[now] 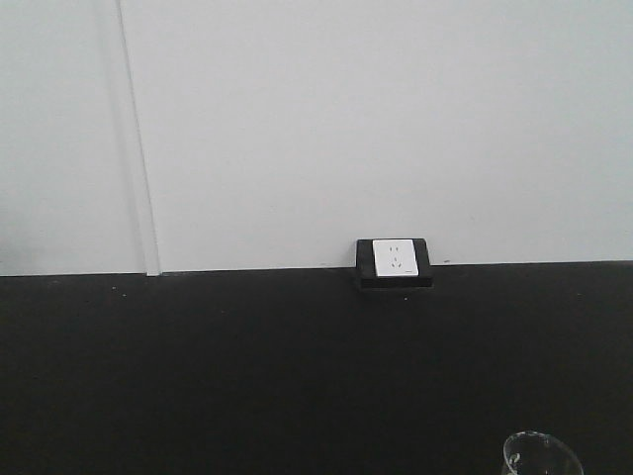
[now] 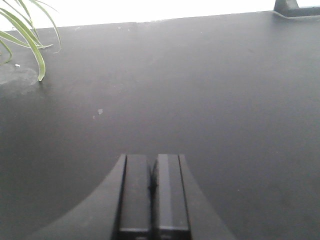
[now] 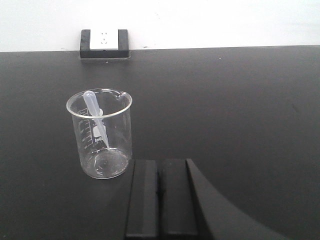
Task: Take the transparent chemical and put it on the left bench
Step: 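Lower the open right gripper over the transparent dropper in the beaker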
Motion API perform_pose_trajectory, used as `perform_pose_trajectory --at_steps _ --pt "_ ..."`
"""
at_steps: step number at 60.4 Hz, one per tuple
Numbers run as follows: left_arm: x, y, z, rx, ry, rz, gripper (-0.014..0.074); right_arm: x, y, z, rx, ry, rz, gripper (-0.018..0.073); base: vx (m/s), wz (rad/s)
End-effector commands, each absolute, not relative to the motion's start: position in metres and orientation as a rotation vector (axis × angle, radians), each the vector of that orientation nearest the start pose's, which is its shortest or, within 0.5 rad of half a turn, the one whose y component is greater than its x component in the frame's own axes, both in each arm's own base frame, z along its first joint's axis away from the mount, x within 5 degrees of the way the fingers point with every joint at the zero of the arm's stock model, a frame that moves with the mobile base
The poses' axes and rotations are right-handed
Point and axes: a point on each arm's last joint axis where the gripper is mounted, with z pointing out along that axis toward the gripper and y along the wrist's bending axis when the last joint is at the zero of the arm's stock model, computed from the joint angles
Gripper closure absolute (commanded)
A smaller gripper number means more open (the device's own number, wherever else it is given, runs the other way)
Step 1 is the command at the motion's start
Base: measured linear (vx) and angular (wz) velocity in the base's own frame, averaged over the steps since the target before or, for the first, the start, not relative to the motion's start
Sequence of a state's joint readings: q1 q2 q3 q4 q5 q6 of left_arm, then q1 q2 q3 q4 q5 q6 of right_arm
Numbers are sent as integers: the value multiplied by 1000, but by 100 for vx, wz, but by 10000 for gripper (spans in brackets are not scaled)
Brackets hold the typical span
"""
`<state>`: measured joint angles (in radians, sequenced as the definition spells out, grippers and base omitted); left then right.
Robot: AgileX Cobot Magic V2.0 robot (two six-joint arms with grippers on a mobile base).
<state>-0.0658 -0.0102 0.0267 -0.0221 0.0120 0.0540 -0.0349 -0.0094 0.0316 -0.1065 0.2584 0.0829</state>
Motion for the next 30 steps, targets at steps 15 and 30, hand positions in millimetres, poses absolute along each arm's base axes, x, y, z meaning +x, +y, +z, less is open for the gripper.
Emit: perform_pose_trajectory --at_steps 15,30 --pt "55 -4 206 64 1429 -35 600 56 -4 186 21 1673 -70 567 0 0" --pt "55 -4 206 64 1429 -35 600 56 -4 186 21 1673 -70 567 0 0"
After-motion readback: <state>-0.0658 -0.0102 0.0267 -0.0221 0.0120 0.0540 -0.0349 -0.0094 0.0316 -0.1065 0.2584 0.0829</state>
